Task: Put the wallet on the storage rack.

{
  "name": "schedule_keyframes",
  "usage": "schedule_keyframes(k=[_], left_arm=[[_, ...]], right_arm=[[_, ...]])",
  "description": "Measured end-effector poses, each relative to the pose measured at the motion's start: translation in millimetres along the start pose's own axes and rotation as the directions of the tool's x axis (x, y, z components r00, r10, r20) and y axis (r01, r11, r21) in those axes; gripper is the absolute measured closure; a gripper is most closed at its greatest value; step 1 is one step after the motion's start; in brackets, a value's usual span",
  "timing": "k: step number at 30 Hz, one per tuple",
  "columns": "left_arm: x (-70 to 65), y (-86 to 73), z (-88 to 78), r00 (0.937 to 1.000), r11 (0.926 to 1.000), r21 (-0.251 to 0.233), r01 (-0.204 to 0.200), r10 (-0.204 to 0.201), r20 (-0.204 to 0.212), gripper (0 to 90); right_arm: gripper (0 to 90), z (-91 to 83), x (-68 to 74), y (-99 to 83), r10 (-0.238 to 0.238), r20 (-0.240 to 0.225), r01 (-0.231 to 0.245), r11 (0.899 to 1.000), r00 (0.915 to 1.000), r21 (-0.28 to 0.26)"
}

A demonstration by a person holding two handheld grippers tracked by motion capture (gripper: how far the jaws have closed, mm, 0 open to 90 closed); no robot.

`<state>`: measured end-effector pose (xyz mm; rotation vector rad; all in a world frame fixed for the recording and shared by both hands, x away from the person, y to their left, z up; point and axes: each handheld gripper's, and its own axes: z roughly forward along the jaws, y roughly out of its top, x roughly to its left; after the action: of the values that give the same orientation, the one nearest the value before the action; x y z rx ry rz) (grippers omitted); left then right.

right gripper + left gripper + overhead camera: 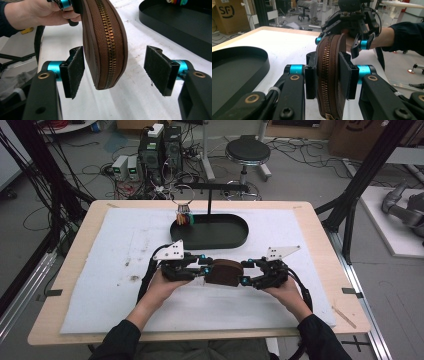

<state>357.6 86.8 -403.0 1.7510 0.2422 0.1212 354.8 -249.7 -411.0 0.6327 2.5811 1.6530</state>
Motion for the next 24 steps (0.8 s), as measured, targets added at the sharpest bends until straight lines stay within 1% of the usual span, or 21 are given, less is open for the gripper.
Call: schedule_keyframes(k=[5,7,9,10,12,15,18,20,23,24], left_arm=[[-1.8,0.7,1.7,1.0000,0.9998,-0.020,0.002,-0.002,0.006,69.7],[-2.4,1.2,2.1,0.9999,0.9998,-0.020,-0.008,0.008,0.006,69.7],[-3.4,1.2,2.4,0.9999,0.9997,-0.019,-0.013,0.013,0.001,69.7],[-3.1,1.4,2.0,0.9999,0.9997,-0.018,-0.016,0.016,0.003,69.7],[-2.9,1.5,1.5,0.9999,0.9996,-0.021,-0.016,0.016,0.003,69.7],[-3.7,1.9,1.8,0.9998,0.9997,-0.014,-0.020,0.020,-0.007,69.1],[-3.5,1.9,1.5,0.9998,0.9999,-0.007,-0.012,0.011,-0.015,67.7],[-3.4,2.0,1.0,0.9997,1.0000,-0.002,-0.005,0.005,-0.023,66.8],[-3.7,2.5,0.6,0.9993,1.0000,0.003,-0.007,0.007,-0.036,65.1],[-3.6,2.8,0.4,0.9992,1.0000,0.003,-0.004,0.004,-0.041,63.9]], right_arm=[[39.5,3.7,1.3,-0.2,-0.008,-0.016,0.008,1.000,0.9998,0.016],[45.7,5.4,2.0,-0.3,-0.018,-0.025,0.019,1.000,0.9995,0.024],[54.4,5.7,2.6,-0.3,-0.024,-0.039,0.025,0.999,0.9990,0.029],[57.2,5.5,2.9,-0.2,-0.033,-0.041,0.034,0.999,0.9986,0.028],[60.0,4.5,3.6,0.2,-0.037,-0.046,0.038,0.999,0.9983,0.025],[62.8,3.7,3.8,0.4,-0.042,-0.050,0.044,0.999,0.9979,0.024],[65.2,3.0,4.4,0.6,-0.050,-0.052,0.051,0.998,0.9974,0.028],[66.2,2.5,5.1,0.8,-0.052,-0.052,0.054,0.998,0.9973,0.026],[66.8,2.4,5.8,1.3,-0.060,-0.052,0.061,0.998,0.9968,0.021],[67.0,2.1,6.3,1.6,-0.068,-0.046,0.069,0.997,0.9966,0.020]])
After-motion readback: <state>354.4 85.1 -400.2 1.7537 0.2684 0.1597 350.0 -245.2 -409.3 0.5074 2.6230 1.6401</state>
